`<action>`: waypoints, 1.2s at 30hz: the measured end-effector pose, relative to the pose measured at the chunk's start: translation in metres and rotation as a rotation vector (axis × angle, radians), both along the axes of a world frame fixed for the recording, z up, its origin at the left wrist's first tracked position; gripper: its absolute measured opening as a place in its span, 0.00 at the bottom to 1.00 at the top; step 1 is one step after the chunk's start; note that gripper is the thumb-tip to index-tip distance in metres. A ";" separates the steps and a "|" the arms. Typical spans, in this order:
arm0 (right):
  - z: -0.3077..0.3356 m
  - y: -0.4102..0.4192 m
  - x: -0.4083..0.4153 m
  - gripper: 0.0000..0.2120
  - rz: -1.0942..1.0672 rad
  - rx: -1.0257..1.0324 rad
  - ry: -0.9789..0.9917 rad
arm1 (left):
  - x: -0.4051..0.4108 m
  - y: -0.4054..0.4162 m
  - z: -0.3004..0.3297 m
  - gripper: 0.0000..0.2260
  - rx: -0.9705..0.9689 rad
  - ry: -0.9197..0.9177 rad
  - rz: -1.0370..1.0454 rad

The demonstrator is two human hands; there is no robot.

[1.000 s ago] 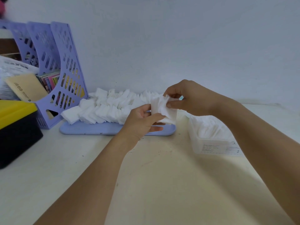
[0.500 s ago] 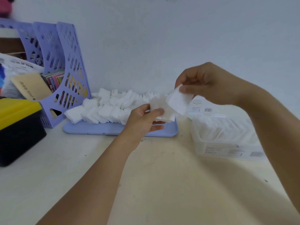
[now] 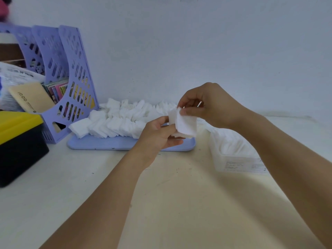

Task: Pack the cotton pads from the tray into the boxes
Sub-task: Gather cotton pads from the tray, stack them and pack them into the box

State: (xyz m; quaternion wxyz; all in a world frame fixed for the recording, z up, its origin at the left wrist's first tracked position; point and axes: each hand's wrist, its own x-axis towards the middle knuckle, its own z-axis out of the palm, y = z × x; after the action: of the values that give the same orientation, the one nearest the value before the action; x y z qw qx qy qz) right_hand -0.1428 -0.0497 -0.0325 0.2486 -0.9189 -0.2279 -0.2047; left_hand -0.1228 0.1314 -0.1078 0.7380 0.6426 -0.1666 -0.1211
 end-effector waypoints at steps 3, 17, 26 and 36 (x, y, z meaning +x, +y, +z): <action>-0.002 0.000 0.002 0.05 0.006 0.023 0.021 | 0.002 0.000 -0.001 0.12 0.014 -0.004 0.000; -0.013 0.034 -0.014 0.28 -0.094 0.441 0.576 | -0.003 -0.011 -0.002 0.12 -0.102 0.057 -0.048; 0.000 -0.001 -0.062 0.17 0.001 0.488 0.617 | -0.035 -0.050 0.010 0.16 -0.373 0.249 0.069; 0.021 -0.107 -0.112 0.12 -0.520 0.722 0.757 | -0.067 -0.115 0.007 0.15 0.252 -0.668 0.097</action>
State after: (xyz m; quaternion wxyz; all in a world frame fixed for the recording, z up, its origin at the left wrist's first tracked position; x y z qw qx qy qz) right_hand -0.2552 -0.1570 -0.0120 0.5517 -0.8109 0.1941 0.0188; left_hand -0.1902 0.0160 -0.1007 0.5626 0.7398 -0.3518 0.1113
